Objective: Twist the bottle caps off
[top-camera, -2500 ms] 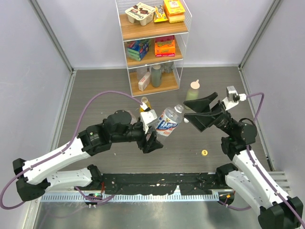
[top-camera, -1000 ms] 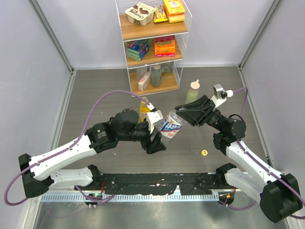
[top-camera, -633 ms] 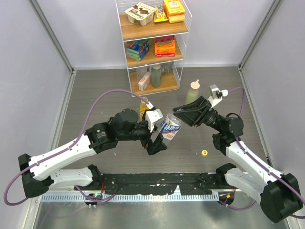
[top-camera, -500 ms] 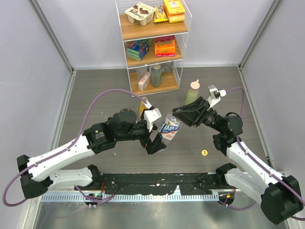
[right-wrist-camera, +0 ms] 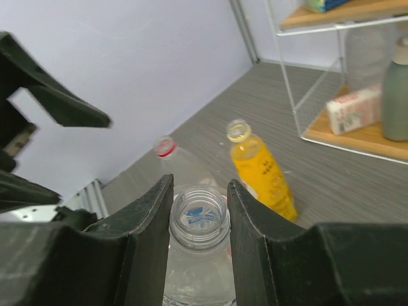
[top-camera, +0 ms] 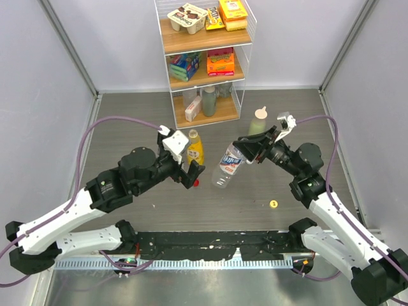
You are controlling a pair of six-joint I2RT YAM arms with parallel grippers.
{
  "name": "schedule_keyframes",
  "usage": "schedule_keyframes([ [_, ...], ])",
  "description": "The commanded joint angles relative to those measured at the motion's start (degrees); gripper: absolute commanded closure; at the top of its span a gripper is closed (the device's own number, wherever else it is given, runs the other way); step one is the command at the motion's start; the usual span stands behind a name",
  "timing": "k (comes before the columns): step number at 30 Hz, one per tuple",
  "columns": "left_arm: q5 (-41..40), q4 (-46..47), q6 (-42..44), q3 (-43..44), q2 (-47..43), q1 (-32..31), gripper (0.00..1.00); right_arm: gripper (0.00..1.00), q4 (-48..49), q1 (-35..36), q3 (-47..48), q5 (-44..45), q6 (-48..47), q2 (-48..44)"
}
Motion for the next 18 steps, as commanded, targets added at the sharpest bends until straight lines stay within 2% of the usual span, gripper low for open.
schedule_keyframes([
  [1,-8.5,1.4,1.7,-0.1,-2.8,-0.2,0.0,0.98,-3.5,1.9,2.1,8.0,-6.6,2.2],
  [11,-16.2,-0.9,3.7,-2.5,-6.1,-0.3,0.0,0.98,-5.1,14.3,3.2,28.0,-15.4,8.1],
  [18,-19.6,-2.3,4.0,-4.4,-7.1,-0.2,0.0,0.98,-2.7,18.7,0.8,41.3,-17.4,10.9],
])
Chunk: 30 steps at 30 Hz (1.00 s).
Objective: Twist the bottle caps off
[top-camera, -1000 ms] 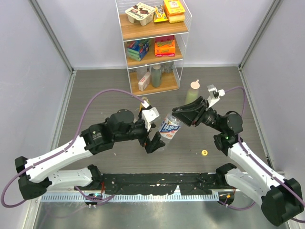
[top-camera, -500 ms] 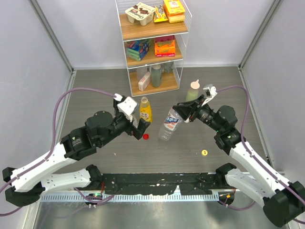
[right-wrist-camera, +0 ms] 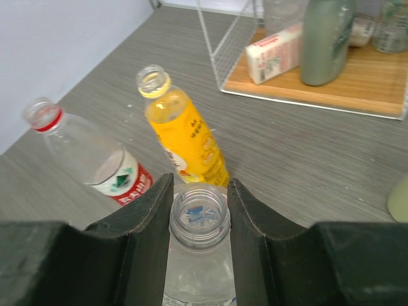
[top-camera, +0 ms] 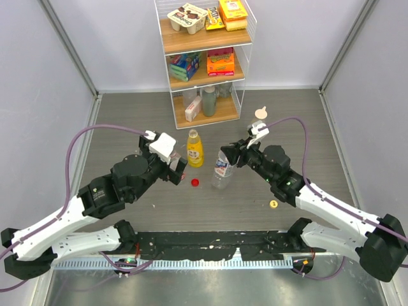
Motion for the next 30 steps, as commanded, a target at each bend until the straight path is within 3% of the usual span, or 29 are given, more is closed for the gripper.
schedule_keyframes([
  [1,-3.9,-0.7,2.2,0.0,-0.5,-0.2,0.0,0.98,4.9,2.0,-0.3,12.2,-2.6,0.6],
  [14,-5.0,-2.1,1.8,0.1,0.7,-0.3,0.0,0.98,11.9,9.4,-7.3,22.5,-8.5,3.6],
  [24,-4.6,-2.0,1.8,0.1,0.8,-0.2,0.0,0.99,8.9,13.1,-11.2,25.5,-9.9,1.3],
  [27,-4.7,-2.2,1.8,0.3,1.0,-0.3,0.0,0.86,9.3,13.5,-12.2,23.9,-9.9,-0.2],
  [30,-4.6,-2.1,1.7,0.2,1.0,-0.3,0.0,0.55,8.1,13.9,-11.7,23.2,-9.8,-1.1],
])
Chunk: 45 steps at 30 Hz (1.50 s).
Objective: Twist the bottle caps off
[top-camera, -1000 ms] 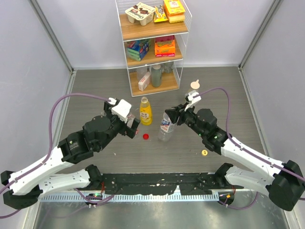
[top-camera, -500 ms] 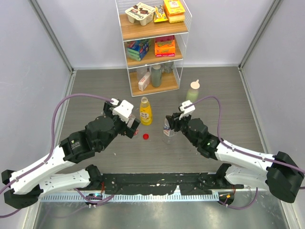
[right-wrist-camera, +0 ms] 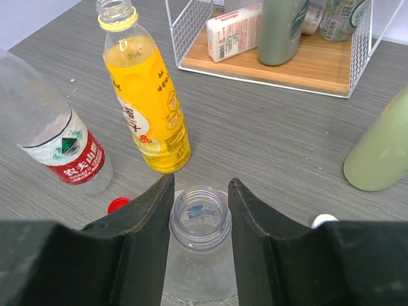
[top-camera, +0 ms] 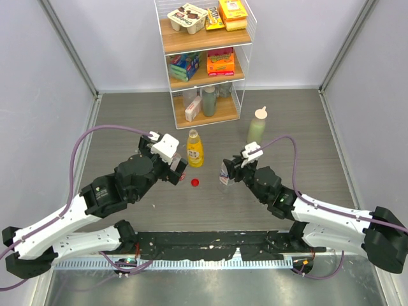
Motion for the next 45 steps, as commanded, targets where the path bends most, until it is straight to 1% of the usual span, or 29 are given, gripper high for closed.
schedule_keyframes([
  [1,-0.9,0.8,0.1,0.4,0.1,-0.3,0.0,0.52,-2.7,0.7,-0.2,-0.3,-0.8,-1.6],
  [2,-0.9,0.7,0.0,0.5,0.1,-0.2,0.0,0.44,-2.8,0.7,0.0,-0.4,-0.9,-1.7],
  [3,-0.9,0.7,-0.2,0.6,0.3,-0.2,0.0,0.41,-3.1,0.7,0.1,-0.8,-0.9,-2.0],
  [5,-0.5,0.8,-0.2,0.5,0.3,-0.2,0.0,0.3,-3.5,0.7,0.5,-1.2,-0.8,-2.4],
  [6,-0.2,0.9,-1.7,0.5,0.2,-0.3,0.0,0.27,-3.7,0.7,0.9,-1.7,-0.5,-2.6],
  [7,0.1,1.1,-2.0,0.4,0.3,-0.3,0.0,0.21,-4.0,0.6,1.0,-2.0,-0.2,-3.0],
  [9,0.6,1.4,-2.5,0.2,0.3,-0.3,0.0,0.16,-4.5,0.7,1.6,-3.6,0.7,-3.9],
  [11,0.9,2.0,-2.8,0.0,0.4,-0.2,0.0,0.13,-5.3,0.7,2.7,-5.4,1.4,-4.8],
  [14,1.3,2.1,-3.5,0.0,0.8,-0.2,0.0,0.11,-7.0,0.6,4.7,-6.6,2.6,-7.4],
  [20,2.1,2.0,-5.7,-0.3,1.2,-0.2,0.0,0.04,-8.5,0.6,7.0,-7.4,3.4,-13.1],
  [23,3.0,2.0,-6.9,-0.3,1.1,-0.3,0.0,0.02,-9.5,0.7,8.8,-7.6,3.6,-14.5],
  [27,5.6,2.0,-10.8,0.6,1.5,-0.2,0.0,0.01,-11.2,0.6,11.2,-8.2,4.0,-16.1],
  [31,4.9,2.2,-15.2,1.3,2.2,-0.2,0.0,0.0,-12.2,0.6,12.3,-8.3,4.6,-18.0],
  [34,6.2,3.1,-16.9,1.0,2.5,-0.2,0.0,0.0,-12.4,0.6,12.8,-8.3,4.4,-18.5],
  [37,9.2,3.9,-18.3,1.0,2.7,-0.3,0.0,0.0,-13.9,0.7,14.0,-7.3,4.5,-18.4],
  [39,9.2,4.0,-19.2,1.3,2.9,-0.3,0.0,0.0,-14.8,0.6,14.7,-6.4,4.6,-18.2],
  [42,6.6,4.5,-19.3,1.2,2.4,-0.2,0.0,0.0,-16.0,0.7,15.6,-2.9,5.0,-18.2],
  [45,4.9,2.7,-17.0,1.8,1.6,-0.1,0.0,0.0,-18.6,0.7,16.5,0.5,5.5,-18.5],
])
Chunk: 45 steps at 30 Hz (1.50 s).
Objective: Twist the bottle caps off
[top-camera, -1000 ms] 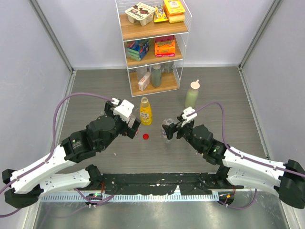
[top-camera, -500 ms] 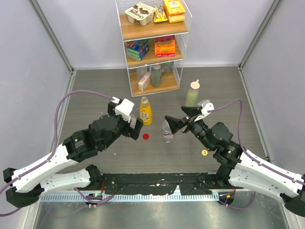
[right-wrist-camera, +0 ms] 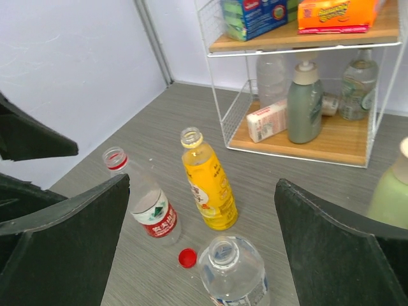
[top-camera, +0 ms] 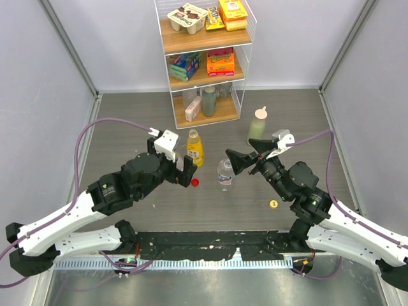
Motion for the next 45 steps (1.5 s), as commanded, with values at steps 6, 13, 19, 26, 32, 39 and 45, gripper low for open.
schedule_keyframes([
  [6,-10.7,-1.3,1.6,3.8,-1.8,-0.2,0.0,0.0,-5.8,0.2,6.1,8.6,-0.3,0.8],
  [13,-8.7,-2.9,4.5,9.1,4.4,3.1,0.0,0.0,-12.2,-0.4,11.8,10.0,-0.2,6.8],
  [19,0.0,-3.0,5.4,14.9,10.9,9.1,0.0,0.0,-15.7,-8.5,14.0,0.2,4.7,10.7],
  [26,13.8,0.4,4.2,15.8,14.9,24.1,0.0,0.0,-16.9,-28.9,11.8,-17.3,11.6,10.4],
  [32,23.0,4.8,-0.2,12.2,16.5,40.7,0.0,0.0,-19.4,-40.8,10.6,-22.4,13.9,11.5],
  [39,34.2,12.3,-9.9,3.3,17.6,56.5,0.0,0.0,-17.4,-52.3,5.0,-26.0,17.2,11.1],
  [45,25.8,15.5,-13.1,-4.6,15.8,58.7,0.0,0.0,-15.8,-53.8,1.7,-20.7,17.7,12.3],
])
